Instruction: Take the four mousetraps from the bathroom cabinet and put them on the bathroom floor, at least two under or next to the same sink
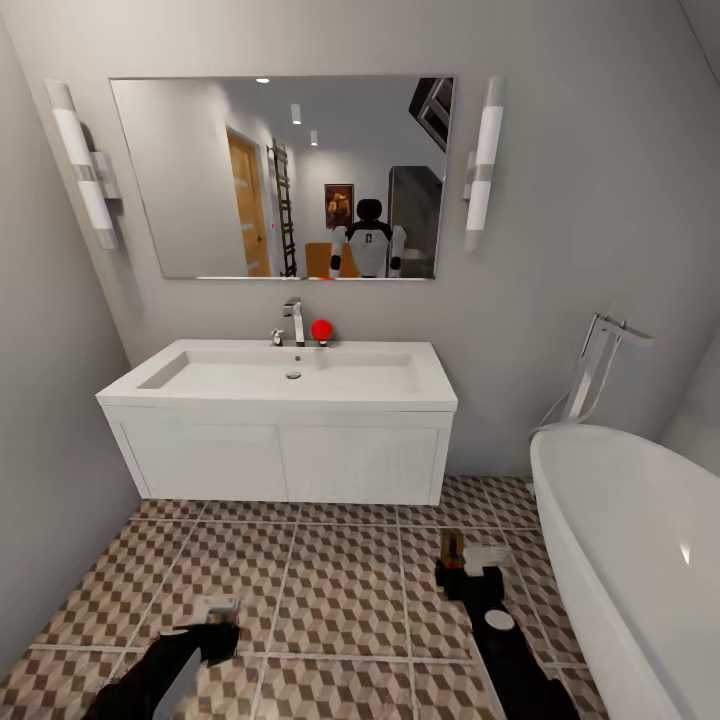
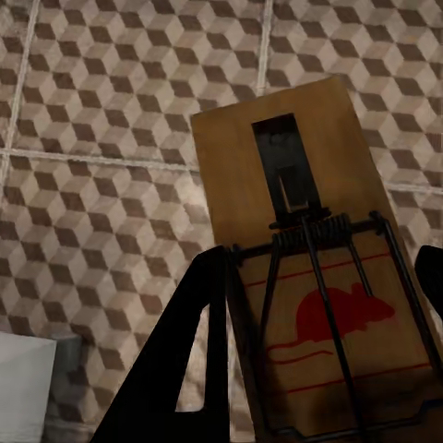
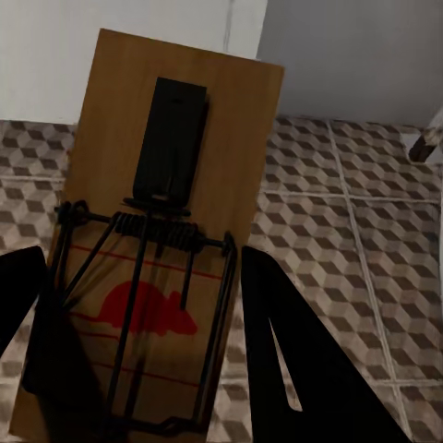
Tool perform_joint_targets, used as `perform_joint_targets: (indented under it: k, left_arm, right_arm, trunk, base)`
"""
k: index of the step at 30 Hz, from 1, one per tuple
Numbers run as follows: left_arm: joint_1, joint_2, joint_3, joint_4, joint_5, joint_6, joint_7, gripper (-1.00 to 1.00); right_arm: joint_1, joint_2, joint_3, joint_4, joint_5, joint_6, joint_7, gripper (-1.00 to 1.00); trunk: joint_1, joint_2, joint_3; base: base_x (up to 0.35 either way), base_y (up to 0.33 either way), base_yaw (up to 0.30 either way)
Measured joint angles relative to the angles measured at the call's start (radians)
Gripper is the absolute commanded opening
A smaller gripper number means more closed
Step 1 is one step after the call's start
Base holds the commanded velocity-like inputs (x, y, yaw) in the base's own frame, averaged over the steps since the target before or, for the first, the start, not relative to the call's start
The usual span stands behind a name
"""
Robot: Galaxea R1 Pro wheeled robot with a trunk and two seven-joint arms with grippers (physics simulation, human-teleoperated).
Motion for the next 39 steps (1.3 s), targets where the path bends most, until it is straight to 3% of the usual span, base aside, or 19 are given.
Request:
perform_joint_targets:
  k: [4,7,10,13,18,22,28,32,36,39]
  left_arm:
    - [-0.012,0.007,0.003,-0.048,-0.001,0.138,0.051,-1.0]
    - [-0.015,0.009,-0.001,-0.147,-0.003,0.185,0.066,-1.0]
    - [-0.015,0.007,-0.003,-0.213,-0.002,0.199,0.072,-1.0]
    - [-0.015,0.004,0.0,-0.193,-0.002,0.204,0.075,-1.0]
    - [-0.021,0.003,0.001,-0.184,-0.004,0.232,0.079,-1.0]
    - [-0.03,0.005,0.002,-0.192,-0.004,0.257,0.077,-1.0]
    - [-0.039,0.004,0.003,-0.177,-0.005,0.265,0.079,-1.0]
    - [-0.112,0.001,0.003,-0.164,-0.006,0.279,0.08,-1.0]
    - [-0.265,-0.004,0.003,-0.119,-0.006,0.417,0.08,-1.0]
    - [-0.312,-0.005,0.004,-0.057,-0.007,0.457,0.08,-1.0]
  right_arm:
    - [-0.031,0.027,0.0,-0.004,0.001,0.062,-0.002,-1.0]
    - [-0.038,0.035,0.0,-0.007,0.002,0.079,-0.003,-1.0]
    - [-0.04,0.037,0.001,-0.012,0.002,0.084,-0.005,-1.0]
    - [-0.04,0.038,0.001,-0.011,0.002,0.102,-0.006,-1.0]
    - [-0.04,0.04,0.001,-0.013,0.002,0.249,-0.006,-1.0]
    - [-0.041,0.045,0.003,-0.027,0.002,0.311,-0.006,-1.0]
    - [-0.04,0.045,0.004,-0.042,0.003,0.325,-0.005,-1.0]
    - [-0.04,0.045,0.004,-0.044,0.003,0.327,-0.004,-1.0]
    - [-0.041,0.045,0.006,-0.045,0.003,0.327,-0.004,-1.0]
    - [-0.041,0.045,0.007,-0.045,0.003,0.327,-0.004,-1.0]
  trunk:
    - [0.0,0.0,0.0]
    - [0.0,0.0,0.0]
    - [0.0,0.0,0.0]
    - [0.0,0.0,0.0]
    - [0.0,0.0,0.0]
    - [0.0,0.0,0.0]
    - [0.0,0.0,0.0]
    - [0.0,0.0,0.0]
    - [0.0,0.0,0.0]
    - [0.0,0.0,0.0]
  base:
    - [0.0,0.0,0.0]
    - [0.0,0.0,0.0]
    - [0.0,0.0,0.0]
    - [0.0,0.0,0.0]
    - [0.0,0.0,0.0]
    - [0.0,0.0,0.0]
    - [0.0,0.0,0.0]
    - [0.0,0.0,0.0]
    - [0.0,0.0,0.0]
    - [0.0,0.0,0.0]
